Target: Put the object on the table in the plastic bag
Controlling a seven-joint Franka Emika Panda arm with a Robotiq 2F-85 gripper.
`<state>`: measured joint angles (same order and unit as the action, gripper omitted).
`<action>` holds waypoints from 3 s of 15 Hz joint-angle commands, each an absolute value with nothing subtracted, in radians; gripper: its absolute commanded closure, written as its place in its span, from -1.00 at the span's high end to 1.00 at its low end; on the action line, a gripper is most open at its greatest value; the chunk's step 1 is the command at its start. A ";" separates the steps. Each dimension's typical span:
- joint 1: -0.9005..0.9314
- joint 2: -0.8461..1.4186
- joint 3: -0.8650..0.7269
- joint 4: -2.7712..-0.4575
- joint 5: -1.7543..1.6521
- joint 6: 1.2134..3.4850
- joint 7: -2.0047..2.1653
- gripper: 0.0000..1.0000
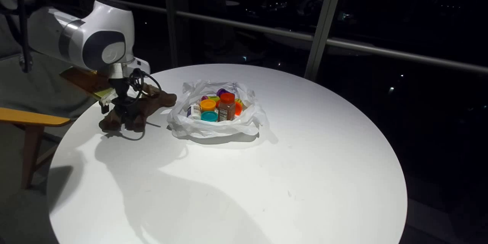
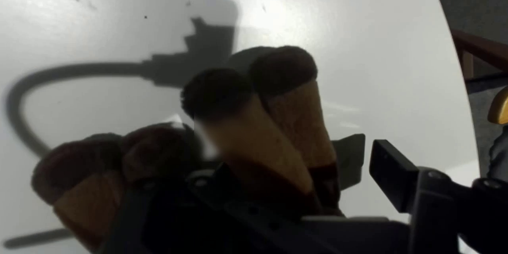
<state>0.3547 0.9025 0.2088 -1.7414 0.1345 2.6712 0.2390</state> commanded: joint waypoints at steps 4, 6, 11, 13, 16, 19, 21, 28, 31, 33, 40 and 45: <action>0.471 0.901 0.120 -1.729 0.108 2.779 0.332 -0.43; 0.505 0.884 0.094 -1.743 0.098 2.803 0.357 -0.72; 0.675 0.848 -0.075 -1.734 0.033 2.830 0.518 -0.80; 0.765 0.831 -0.170 -1.729 0.000 2.840 0.598 -0.80; 0.895 0.782 -0.312 -1.720 -0.049 2.844 0.716 -0.80; 1.006 0.737 -0.459 -1.697 -0.111 2.809 0.845 -0.81; 1.034 0.738 -0.537 -1.666 -0.157 2.778 0.915 -0.81; 0.879 0.768 -0.553 -1.607 -0.248 2.628 0.961 -0.81; 0.776 0.789 -0.521 -1.589 -0.271 2.587 0.947 -0.81; 0.710 0.801 -0.486 -1.575 -0.279 2.567 0.939 -0.81; 0.487 0.803 -0.275 -1.551 -0.255 2.513 0.841 -0.81; 0.389 0.812 -0.149 -1.524 -0.221 2.473 0.742 -0.81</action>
<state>0.4438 0.8076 -0.2147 -1.5667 -0.2479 2.5174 0.8134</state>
